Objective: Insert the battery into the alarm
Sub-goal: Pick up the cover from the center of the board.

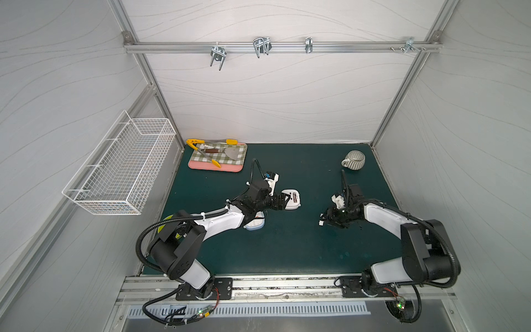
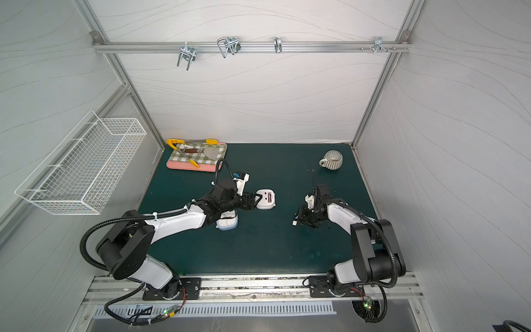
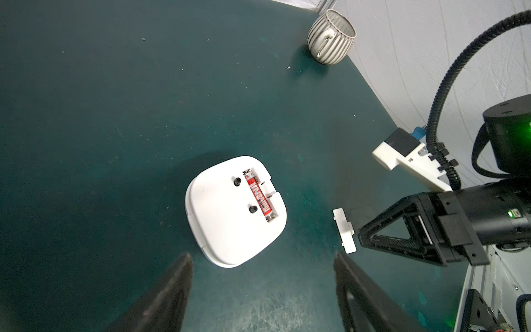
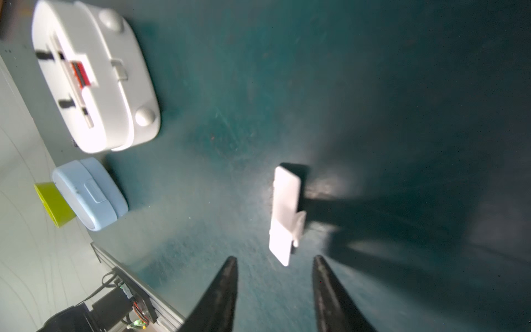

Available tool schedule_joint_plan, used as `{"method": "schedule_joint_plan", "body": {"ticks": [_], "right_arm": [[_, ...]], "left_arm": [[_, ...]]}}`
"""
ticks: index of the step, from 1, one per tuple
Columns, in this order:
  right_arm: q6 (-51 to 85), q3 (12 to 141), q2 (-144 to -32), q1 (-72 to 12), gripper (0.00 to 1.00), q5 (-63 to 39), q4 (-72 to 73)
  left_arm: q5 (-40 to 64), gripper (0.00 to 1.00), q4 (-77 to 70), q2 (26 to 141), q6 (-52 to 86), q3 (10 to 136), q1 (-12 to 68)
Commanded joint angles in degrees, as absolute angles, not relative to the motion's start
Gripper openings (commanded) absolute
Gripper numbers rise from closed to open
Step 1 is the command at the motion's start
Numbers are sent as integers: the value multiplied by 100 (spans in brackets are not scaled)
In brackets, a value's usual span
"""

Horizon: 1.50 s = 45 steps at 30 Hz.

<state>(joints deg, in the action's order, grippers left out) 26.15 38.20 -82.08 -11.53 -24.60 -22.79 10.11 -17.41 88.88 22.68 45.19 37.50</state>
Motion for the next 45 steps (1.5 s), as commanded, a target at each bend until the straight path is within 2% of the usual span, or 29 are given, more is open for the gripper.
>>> {"method": "schedule_joint_plan", "body": {"ticks": [1, 8, 15, 24, 32, 45], "right_arm": [[2549, 3971, -8493, -979, 36, -2618, -2308], [2611, 4044, -8760, -915, 21, -2919, -2068], [2563, 4043, -8796, -921, 12, -2891, -2085], [2526, 4050, -8826, -914, 10, -2814, -2128], [2519, 4082, -8882, -918, 15, -2824, -2110], [2505, 4131, -8878, -917, 5, -2830, -2153]], "left_arm": [[1081, 79, -1837, 8854, 2235, 4553, 3710], [1096, 79, -1833, 8885, 2197, 4564, 3683], [1134, 78, -1839, 8901, 2206, 4566, 3674], [1168, 78, -1842, 8901, 2215, 4562, 3674], [1186, 78, -1839, 8893, 2211, 4553, 3666], [1204, 78, -1845, 8911, 2221, 4555, 3656]]}}
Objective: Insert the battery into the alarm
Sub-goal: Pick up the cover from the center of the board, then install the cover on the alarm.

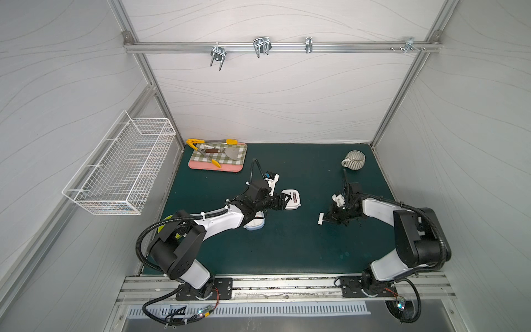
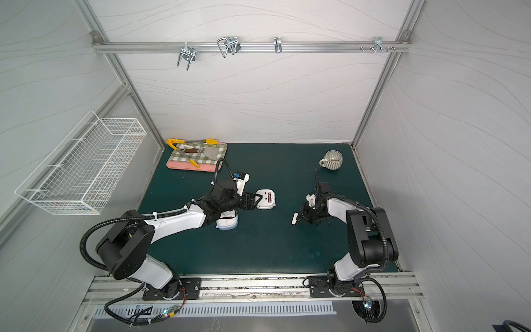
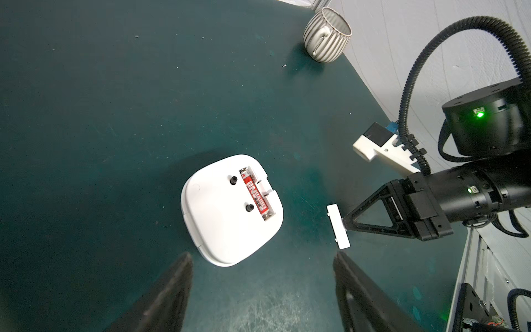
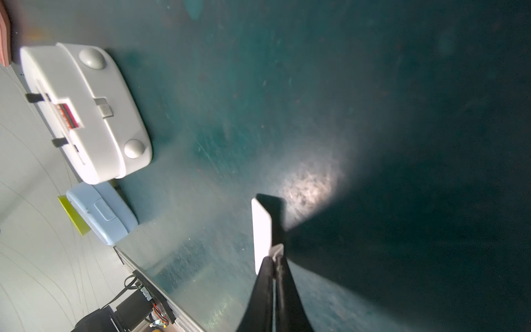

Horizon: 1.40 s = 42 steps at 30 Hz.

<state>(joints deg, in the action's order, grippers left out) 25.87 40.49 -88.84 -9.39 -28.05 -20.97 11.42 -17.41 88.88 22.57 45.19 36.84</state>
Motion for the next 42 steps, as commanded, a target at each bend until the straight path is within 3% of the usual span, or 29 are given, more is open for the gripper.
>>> {"method": "schedule_joint_plan", "body": {"ticks": [1, 10, 15, 26, 33, 42], "right_arm": [[2497, 4127, -8865, -920, 3, -2850, -2159], [2477, 4147, -8631, -934, 0, -2899, -2230], [2371, 4377, -8498, -1072, 0, -2864, -2300], [1567, 6591, -9527, -1720, 0, -3077, -3071], [1439, 7788, -10451, -1816, 0, -3318, -3722], [1503, 8297, -11182, -2043, 0, -3496, -3973]], "left_arm": [[1208, 79, -1850, 8915, 2226, 4553, 3656], [1255, 78, -1890, 8959, 2474, 4545, 3530], [1480, 80, -1693, 9243, 3315, 4830, 3189], [2085, 84, -443, 10087, 3817, 5908, 2944], [2397, 75, 0, 10609, 3806, 6415, 2944], [2570, 62, 442, 11019, 3642, 6774, 2936]]}}
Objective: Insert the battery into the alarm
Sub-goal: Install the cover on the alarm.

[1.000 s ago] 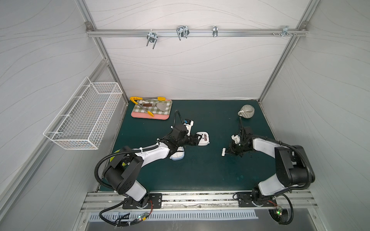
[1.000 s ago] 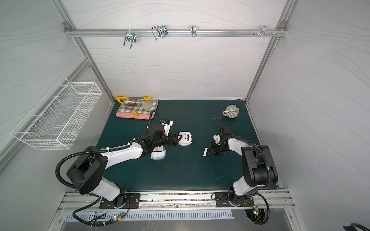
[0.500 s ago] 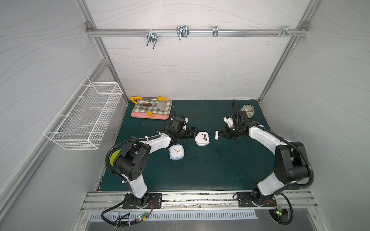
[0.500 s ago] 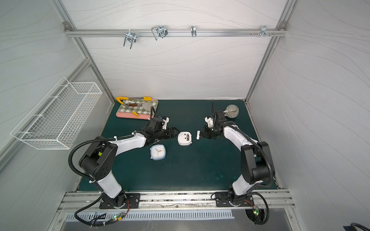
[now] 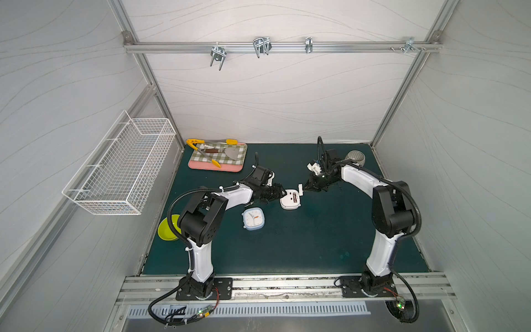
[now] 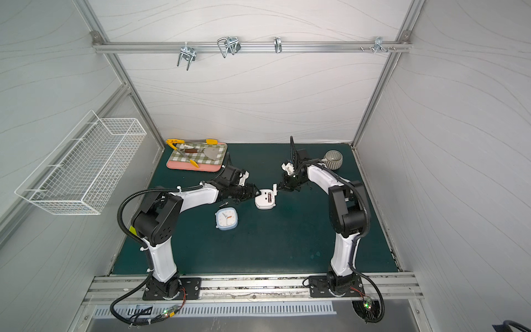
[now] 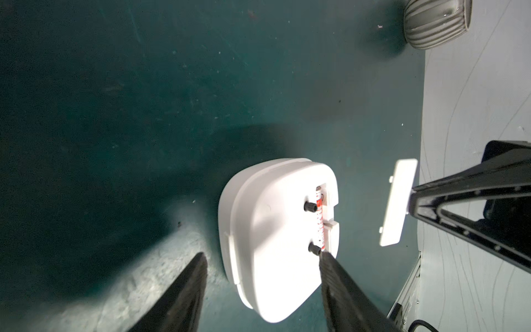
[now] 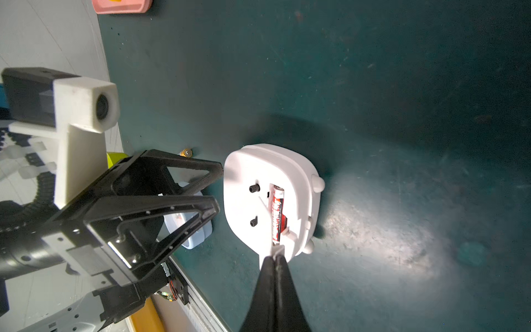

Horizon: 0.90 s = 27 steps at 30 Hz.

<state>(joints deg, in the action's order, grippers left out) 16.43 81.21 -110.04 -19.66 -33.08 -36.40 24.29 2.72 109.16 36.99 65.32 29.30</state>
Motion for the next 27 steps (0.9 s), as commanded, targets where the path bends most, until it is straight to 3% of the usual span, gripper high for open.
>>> {"method": "schedule_joint_plan", "body": {"ticks": [1, 27], "right_arm": [[1503, 8341, -11234, -2063, 0, -3518, -3973], [1380, 8497, -11705, -2184, 0, -3561, -4219]], "left_arm": [[2566, 59, 480, 11038, 3609, 6792, 2941], [2445, 53, 852, 11285, 3445, 6939, 2937]]}}
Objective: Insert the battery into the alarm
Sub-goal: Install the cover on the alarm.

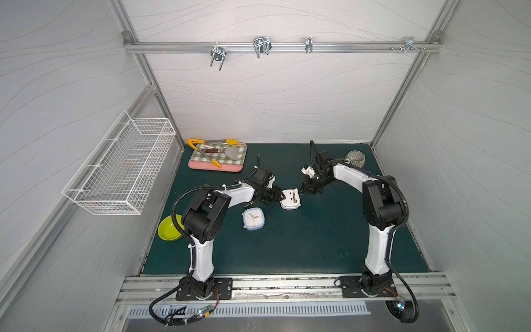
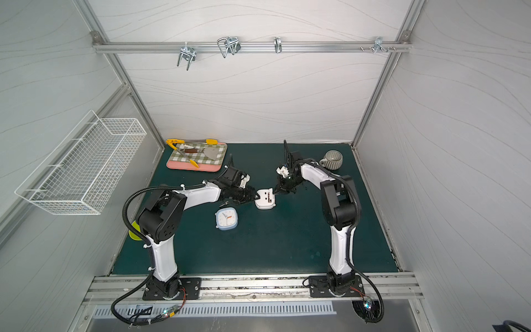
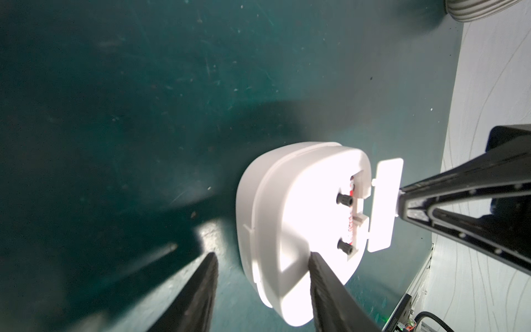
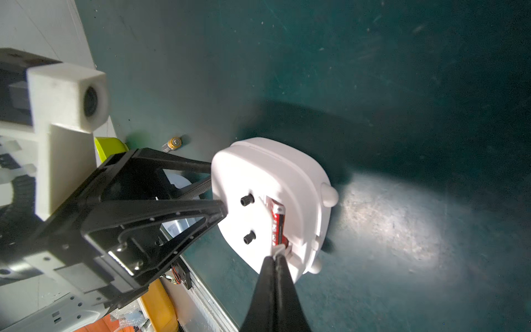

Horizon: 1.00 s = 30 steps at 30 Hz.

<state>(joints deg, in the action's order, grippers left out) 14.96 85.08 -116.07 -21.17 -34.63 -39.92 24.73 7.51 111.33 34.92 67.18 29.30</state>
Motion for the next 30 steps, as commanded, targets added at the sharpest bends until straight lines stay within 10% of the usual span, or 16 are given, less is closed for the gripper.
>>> {"method": "schedule_joint_plan", "body": {"ticks": [1, 30], "right_arm": [[1375, 8489, -11718, -2195, 0, -3560, -4211], [1459, 8429, -11802, -2250, 0, -3454, -4263]], "left_arm": [[2450, 53, 853, 11281, 3449, 6935, 2936], [2451, 53, 861, 11251, 3445, 6935, 2944]]}}
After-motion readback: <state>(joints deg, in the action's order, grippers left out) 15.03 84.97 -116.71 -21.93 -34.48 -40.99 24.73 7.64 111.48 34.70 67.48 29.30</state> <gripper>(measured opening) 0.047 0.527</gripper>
